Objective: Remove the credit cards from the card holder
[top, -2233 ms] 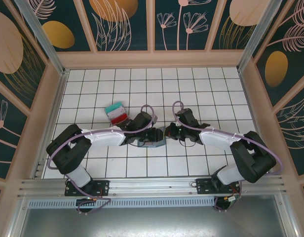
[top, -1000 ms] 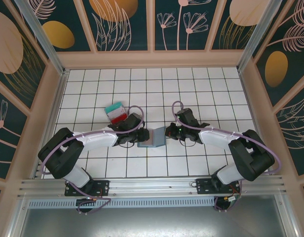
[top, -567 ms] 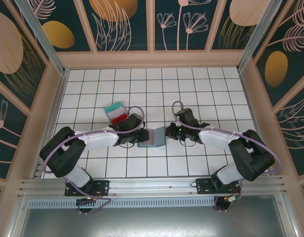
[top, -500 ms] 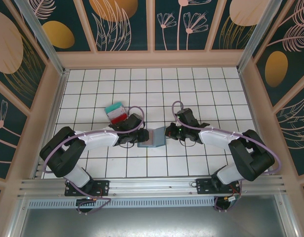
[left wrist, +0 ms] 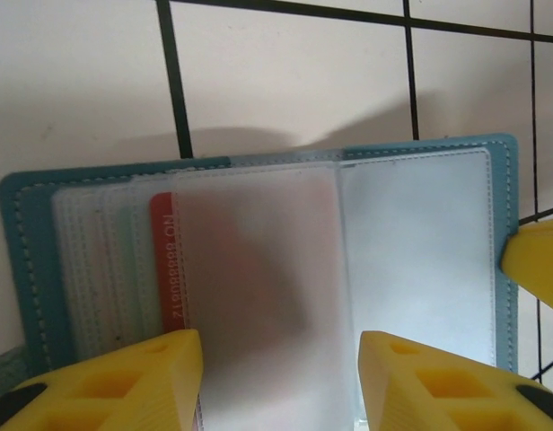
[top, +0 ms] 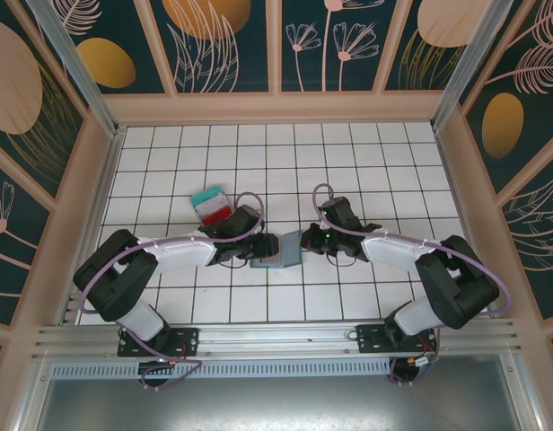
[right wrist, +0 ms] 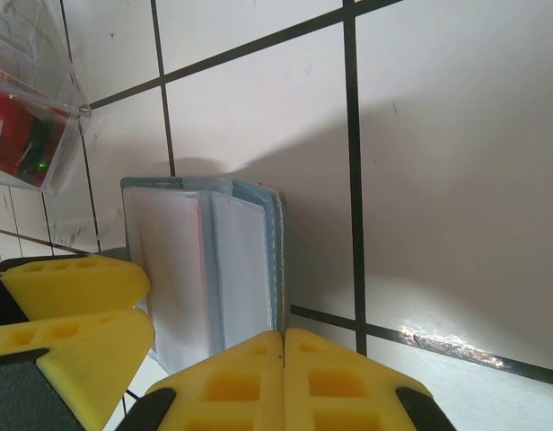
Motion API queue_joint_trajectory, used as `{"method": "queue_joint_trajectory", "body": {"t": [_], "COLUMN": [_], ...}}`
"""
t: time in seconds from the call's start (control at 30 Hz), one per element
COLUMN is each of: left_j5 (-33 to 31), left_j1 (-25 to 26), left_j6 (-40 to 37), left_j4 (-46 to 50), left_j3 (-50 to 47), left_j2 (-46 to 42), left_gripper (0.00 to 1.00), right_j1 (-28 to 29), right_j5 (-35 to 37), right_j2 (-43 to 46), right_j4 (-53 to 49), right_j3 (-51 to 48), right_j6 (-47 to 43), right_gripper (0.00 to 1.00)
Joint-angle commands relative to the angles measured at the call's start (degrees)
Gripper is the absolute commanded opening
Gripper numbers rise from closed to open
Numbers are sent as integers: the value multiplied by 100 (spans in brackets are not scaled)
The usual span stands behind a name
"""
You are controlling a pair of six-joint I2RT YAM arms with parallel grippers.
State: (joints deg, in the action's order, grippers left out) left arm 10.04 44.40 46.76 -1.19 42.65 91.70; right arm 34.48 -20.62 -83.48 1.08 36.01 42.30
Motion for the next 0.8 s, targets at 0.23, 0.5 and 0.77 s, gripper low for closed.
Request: {"method": "queue_joint_trajectory", "body": {"t": [0.23,0.5,0.77], "left_j5": [466,850,1269], "left_j1": [7,11,51], "left_j6": [17,127,167], "left_j4": [-343,-671,-957], "left_j3": [-134,-11,138], "left_j2": [4,227,84], "left_gripper": [58,58,56], "right_j1": [14,15,14], "right_j5": [-30,-30,-3], "right_j2": [-57,-38,-36], "right_j4": [49,28,35], "right_j3": [3,6,-6], "right_j6": [-3,-3,5], "right_gripper": [0,0,0]}}
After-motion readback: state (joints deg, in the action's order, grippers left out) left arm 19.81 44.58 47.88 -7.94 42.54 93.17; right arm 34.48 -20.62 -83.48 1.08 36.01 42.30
